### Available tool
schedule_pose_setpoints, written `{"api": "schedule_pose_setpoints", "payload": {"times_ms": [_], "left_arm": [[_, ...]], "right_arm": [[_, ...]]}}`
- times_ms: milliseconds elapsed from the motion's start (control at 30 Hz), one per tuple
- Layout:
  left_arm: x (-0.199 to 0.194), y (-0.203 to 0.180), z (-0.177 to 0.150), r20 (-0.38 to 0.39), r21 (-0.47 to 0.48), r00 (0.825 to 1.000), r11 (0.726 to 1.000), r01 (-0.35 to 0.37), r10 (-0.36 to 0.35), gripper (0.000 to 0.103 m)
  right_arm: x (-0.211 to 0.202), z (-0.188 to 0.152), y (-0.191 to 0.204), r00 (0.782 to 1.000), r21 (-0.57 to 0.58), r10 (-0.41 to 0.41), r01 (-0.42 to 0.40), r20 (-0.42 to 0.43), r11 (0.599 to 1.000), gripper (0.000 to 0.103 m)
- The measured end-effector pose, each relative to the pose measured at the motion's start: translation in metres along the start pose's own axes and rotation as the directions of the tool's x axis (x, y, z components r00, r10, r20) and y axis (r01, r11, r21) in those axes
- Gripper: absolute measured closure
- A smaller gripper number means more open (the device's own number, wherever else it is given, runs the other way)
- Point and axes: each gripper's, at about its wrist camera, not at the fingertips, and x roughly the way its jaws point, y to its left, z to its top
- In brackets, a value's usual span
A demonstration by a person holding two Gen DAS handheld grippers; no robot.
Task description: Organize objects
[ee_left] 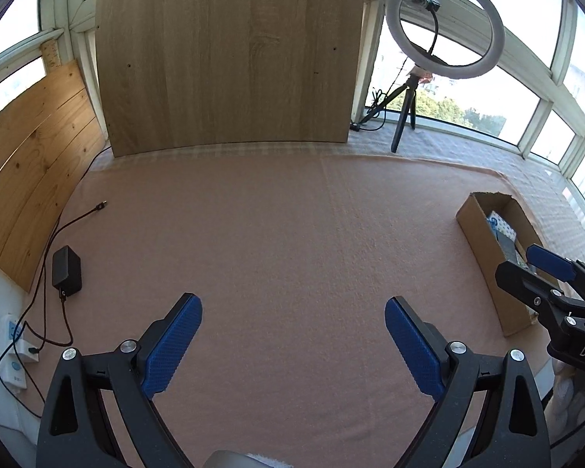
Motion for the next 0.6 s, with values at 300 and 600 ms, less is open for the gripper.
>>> {"api": "schedule_pose_setpoints", "payload": {"times_ms": [300,600], "left_arm": [[-0.003,0.011,0.0,0.01,-0.014,1.0,1.0,-0.003,0.003,0.006],[0.0,0.015,0.001,0.007,-0.014,1.0,1.0,-0.01,0.01,0.006]], "right_arm": [[0.004,-0.002,0.016,0.999,-0.028,-0.04,0.041,0.012,0.999,0.022],[0.006,-0.002,0.021,0.998,-0.029,-0.068,0.069,0.018,0.997,0.022]]}}
